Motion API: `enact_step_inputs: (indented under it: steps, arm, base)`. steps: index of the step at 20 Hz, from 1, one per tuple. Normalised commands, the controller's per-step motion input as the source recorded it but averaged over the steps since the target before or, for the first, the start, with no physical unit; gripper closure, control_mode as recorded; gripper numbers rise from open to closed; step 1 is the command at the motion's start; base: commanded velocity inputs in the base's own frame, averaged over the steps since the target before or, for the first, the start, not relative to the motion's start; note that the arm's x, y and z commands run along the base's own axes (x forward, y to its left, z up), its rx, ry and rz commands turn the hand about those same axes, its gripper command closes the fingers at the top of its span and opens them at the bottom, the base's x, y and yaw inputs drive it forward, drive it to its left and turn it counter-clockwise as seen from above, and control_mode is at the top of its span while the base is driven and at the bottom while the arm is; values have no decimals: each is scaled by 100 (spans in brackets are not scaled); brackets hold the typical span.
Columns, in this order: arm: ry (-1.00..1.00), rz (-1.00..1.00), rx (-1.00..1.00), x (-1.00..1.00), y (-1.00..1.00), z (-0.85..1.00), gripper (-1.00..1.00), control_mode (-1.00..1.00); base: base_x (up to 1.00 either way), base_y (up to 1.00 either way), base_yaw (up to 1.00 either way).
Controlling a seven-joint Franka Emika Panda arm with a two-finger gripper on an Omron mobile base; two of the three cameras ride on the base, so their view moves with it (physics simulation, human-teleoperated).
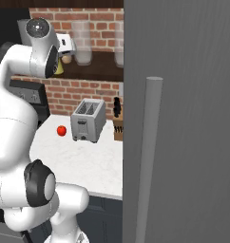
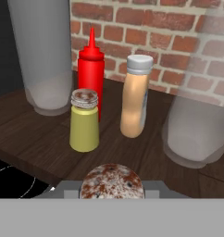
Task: Put the shaker and condiment bottle from the counter next to their counterparts in the cabinet.
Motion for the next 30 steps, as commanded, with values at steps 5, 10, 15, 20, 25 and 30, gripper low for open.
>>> enact_step_inputs:
  steps: [5,10,15,20,25,30]
  arm:
    - [0,3,1,0,0,4,100,-100]
    - [0,0,4,0,0,0,100,-100]
    - [0,0,3,0,0,0,100,-100]
    - [0,0,3,0,0,0,100,-100]
    - [-3,0,3,0,0,0,100,-100]
    - [-2,0,3,2,0,0,100,-100]
  base:
    - [0,0,0]
    - [0,0,0]
    - [0,0,0]
    - [0,0,0]
    - [0,0,0]
    - [0,0,0]
